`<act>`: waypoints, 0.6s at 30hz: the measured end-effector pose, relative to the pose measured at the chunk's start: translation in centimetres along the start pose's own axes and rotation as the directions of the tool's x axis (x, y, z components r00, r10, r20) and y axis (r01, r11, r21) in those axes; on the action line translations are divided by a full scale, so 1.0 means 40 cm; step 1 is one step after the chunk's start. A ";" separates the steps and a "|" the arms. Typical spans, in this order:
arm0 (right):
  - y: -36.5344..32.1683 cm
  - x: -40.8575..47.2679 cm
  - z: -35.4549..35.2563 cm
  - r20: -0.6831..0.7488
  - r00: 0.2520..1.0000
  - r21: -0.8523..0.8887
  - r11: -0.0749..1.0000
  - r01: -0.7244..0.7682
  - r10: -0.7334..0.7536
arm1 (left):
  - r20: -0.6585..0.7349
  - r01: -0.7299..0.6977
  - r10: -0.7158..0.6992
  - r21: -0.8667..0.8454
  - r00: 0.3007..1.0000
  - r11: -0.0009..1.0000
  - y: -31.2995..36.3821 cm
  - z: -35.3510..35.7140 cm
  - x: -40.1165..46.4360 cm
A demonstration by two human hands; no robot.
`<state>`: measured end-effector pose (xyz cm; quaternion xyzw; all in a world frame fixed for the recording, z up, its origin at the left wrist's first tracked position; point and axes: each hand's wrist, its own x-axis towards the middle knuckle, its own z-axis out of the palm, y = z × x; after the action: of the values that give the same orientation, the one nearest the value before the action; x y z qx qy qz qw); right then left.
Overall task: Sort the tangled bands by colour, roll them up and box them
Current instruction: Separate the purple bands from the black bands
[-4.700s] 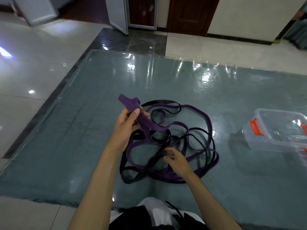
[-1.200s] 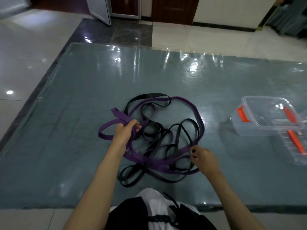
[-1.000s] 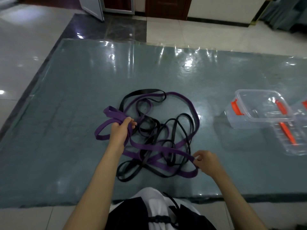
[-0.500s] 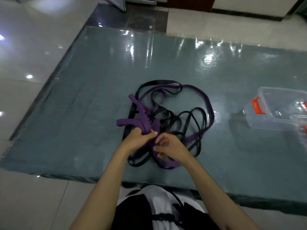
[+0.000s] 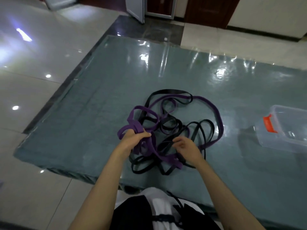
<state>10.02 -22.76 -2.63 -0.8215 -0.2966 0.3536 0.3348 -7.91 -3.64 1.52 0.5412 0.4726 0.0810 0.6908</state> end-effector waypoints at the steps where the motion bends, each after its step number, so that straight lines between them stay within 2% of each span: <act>1: 0.026 0.002 -0.009 0.130 0.991 -0.207 0.976 0.061 -0.035 | 0.021 -0.005 0.005 0.007 1.000 1.000 0.003 -0.009 0.001; 2: 0.050 0.002 -0.018 0.278 0.961 -0.345 0.933 0.104 -0.004 | 0.046 -0.005 0.004 0.018 0.999 1.000 0.005 -0.016 0.002; 4: 0.077 -0.003 -0.029 0.477 0.868 -0.477 0.870 0.122 0.140 | 0.081 -0.005 0.000 0.065 0.997 0.998 0.007 -0.026 0.005; 6: 0.092 0.001 -0.033 0.539 0.824 -0.544 0.819 0.184 0.173 | 0.091 -0.012 0.001 0.118 0.996 0.993 0.009 -0.026 0.010; 9: 0.094 0.019 -0.044 0.509 0.848 -0.574 0.793 0.206 0.148 | 0.066 0.004 -0.013 0.137 0.998 0.991 0.018 -0.021 0.019; 12: 0.079 0.037 -0.077 0.370 0.929 -0.497 0.849 0.179 0.021 | 0.047 -0.002 -0.005 0.145 0.999 0.989 0.029 -0.024 0.028; 14: 0.066 0.042 -0.104 0.150 0.984 -0.367 0.919 0.145 -0.096 | 0.059 -0.028 0.018 0.181 0.998 0.983 0.033 -0.027 0.030; 16: 0.065 0.044 -0.129 -0.104 0.989 -0.213 0.973 0.086 -0.110 | 0.030 -0.050 0.044 0.226 0.999 0.973 0.036 -0.028 0.029; 18: 0.075 0.041 -0.148 -0.269 0.962 -0.093 0.996 0.013 -0.038 | -0.025 -0.073 0.082 0.259 0.996 0.963 0.039 -0.034 0.029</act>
<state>16.32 -25.39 -2.41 -0.8724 -0.2743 0.2201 0.3394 -7.68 -1.37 2.21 0.6430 0.4697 0.0553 0.6024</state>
